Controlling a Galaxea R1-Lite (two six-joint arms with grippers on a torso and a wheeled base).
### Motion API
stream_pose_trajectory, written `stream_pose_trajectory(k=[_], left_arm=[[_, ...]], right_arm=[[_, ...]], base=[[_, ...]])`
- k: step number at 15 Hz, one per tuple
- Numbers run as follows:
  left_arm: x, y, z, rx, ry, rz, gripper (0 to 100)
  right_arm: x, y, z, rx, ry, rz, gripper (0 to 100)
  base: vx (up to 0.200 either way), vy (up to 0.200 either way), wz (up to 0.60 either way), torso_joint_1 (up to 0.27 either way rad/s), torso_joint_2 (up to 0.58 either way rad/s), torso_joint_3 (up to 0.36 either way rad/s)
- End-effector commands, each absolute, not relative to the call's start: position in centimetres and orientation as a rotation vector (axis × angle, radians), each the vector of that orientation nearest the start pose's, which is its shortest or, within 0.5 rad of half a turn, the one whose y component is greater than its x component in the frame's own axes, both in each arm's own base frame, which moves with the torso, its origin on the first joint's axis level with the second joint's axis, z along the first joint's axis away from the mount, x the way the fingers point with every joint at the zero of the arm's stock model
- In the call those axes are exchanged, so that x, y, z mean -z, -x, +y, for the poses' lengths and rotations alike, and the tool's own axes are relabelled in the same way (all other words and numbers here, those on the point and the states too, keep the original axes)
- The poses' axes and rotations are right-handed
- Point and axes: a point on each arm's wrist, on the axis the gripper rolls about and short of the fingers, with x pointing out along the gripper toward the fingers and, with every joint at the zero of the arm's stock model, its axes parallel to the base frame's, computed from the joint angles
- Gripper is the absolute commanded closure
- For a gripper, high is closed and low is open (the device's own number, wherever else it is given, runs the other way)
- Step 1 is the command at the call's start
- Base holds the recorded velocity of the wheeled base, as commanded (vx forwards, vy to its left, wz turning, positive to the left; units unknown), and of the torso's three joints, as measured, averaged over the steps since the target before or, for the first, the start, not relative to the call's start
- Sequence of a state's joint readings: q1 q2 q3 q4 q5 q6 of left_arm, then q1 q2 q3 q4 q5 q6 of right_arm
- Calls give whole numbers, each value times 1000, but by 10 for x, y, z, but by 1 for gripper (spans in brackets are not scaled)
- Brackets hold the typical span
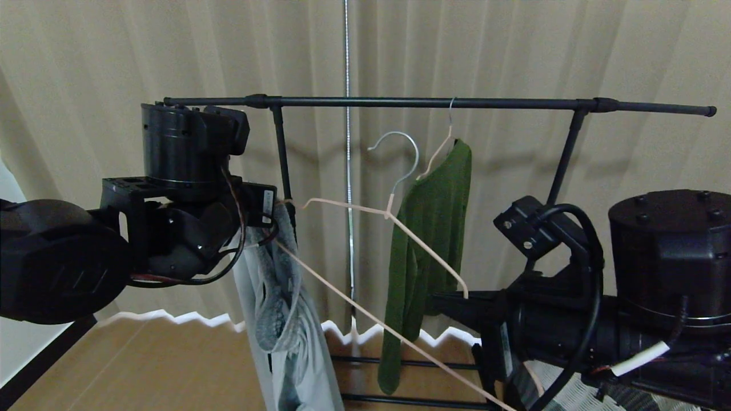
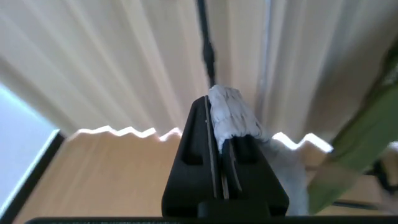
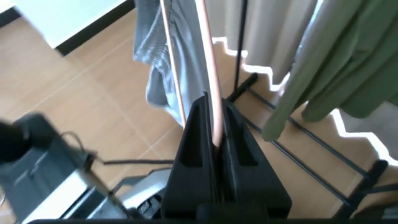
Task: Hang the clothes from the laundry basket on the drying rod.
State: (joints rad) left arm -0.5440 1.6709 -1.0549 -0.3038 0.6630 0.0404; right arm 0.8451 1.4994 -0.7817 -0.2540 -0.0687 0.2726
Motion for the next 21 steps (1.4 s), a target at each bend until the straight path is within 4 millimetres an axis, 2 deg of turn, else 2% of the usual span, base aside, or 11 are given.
stream_pose_trajectory(k=[1, 3, 5, 9, 13, 16, 18, 21], left_arm=[[-229, -270, -148, -111, -229, 263, 100], [-231, -267, -154, -92, -227, 258, 100], [-236, -258, -159, -61, -229, 245, 100], [-242, -241, -176, 46, -239, 224, 100], [-243, -223, -176, 308, -289, 235, 100], [-247, -218, -184, 396, -290, 216, 100], [-256, -201, -194, 519, -269, 178, 100], [-259, -187, -197, 589, -263, 164, 100]], right_arm=[[-188, -178, 199, -663, -42, 546, 100], [-185, -178, 206, -682, -61, 522, 100], [-177, -175, 205, -688, -52, 525, 100], [-175, -175, 205, -700, -57, 521, 100], [-167, -173, 197, -733, -5, 517, 100], [-163, -176, 199, -749, 18, 477, 100], [-158, -180, 204, -750, 31, 482, 100], [-160, -181, 205, -752, 27, 471, 100]], base=[[0, 0, 0, 0, 0, 0], [0, 0, 0, 0, 0, 0], [0, 0, 0, 0, 0, 0], [0, 0, 0, 0, 0, 0], [0, 0, 0, 0, 0, 0], [0, 0, 0, 0, 0, 0], [0, 0, 0, 0, 0, 0], [0, 0, 0, 0, 0, 0]])
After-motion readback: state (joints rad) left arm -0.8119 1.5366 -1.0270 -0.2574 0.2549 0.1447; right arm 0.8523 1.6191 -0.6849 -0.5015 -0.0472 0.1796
